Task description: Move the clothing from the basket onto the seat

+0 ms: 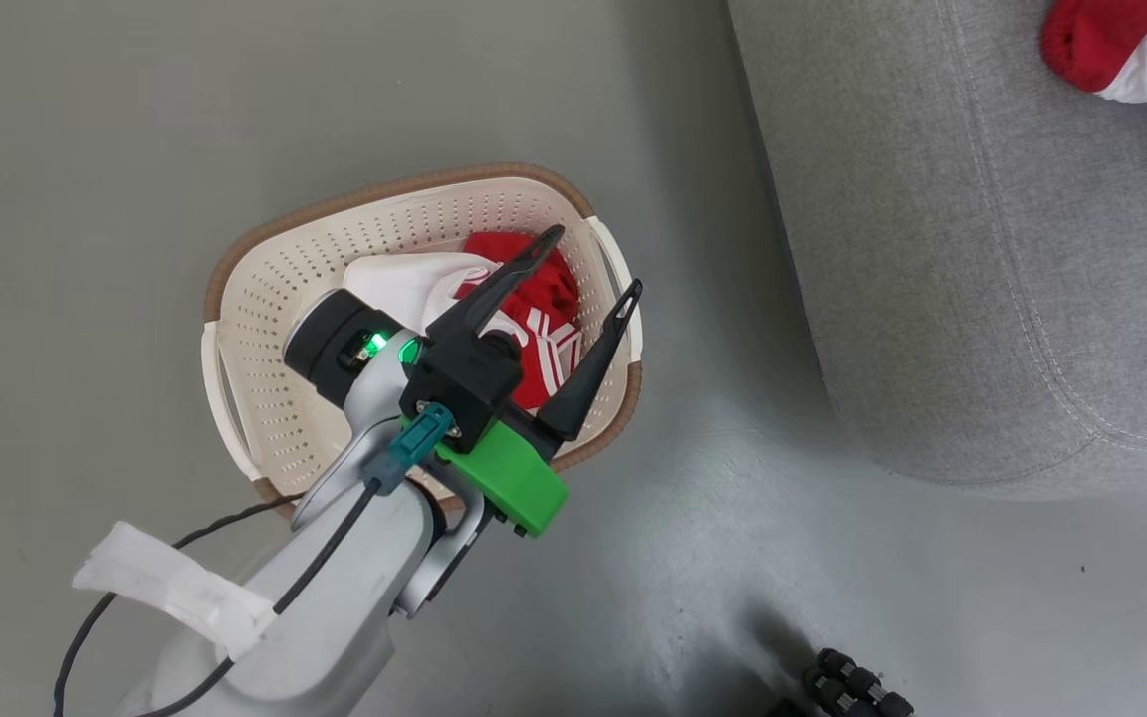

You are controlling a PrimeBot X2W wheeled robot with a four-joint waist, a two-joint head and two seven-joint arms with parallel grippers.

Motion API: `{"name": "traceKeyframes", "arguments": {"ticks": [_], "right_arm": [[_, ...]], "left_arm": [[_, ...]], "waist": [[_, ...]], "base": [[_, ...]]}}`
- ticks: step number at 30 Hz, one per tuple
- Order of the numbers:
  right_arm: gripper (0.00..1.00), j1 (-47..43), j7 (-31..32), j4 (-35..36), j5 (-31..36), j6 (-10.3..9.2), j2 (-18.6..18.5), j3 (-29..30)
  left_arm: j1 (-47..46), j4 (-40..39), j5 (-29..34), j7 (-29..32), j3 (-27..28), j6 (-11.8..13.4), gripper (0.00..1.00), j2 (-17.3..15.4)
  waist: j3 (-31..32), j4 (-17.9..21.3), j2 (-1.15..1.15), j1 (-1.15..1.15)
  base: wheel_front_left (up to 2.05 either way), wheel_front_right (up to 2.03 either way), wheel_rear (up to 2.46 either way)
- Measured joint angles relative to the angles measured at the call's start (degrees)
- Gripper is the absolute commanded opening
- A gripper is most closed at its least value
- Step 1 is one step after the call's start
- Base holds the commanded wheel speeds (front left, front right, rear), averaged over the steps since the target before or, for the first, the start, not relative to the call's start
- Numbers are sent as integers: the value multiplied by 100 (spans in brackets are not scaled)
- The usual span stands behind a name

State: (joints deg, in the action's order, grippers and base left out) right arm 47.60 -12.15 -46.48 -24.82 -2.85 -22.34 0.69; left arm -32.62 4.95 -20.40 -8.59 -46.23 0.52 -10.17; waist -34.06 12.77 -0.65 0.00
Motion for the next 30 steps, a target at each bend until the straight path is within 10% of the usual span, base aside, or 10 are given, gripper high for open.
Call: {"name": "traceKeyframes", "arguments": {"ticks": [1, 30], "right_arm": [[100, -1, -4, -24, 21, 16, 1, -18], [100, -1191, -221, 565, 445, 733, 331, -566]], "left_arm": [[0, 11, -1, -4, 5, 0, 100, -2], [717, 814, -675, -517, 410, -43, 100, 278]], "waist": [[21, 6, 0, 0], [1672, 6, 0, 0]], "base": [[0, 0, 0], [0, 0, 0]]}}
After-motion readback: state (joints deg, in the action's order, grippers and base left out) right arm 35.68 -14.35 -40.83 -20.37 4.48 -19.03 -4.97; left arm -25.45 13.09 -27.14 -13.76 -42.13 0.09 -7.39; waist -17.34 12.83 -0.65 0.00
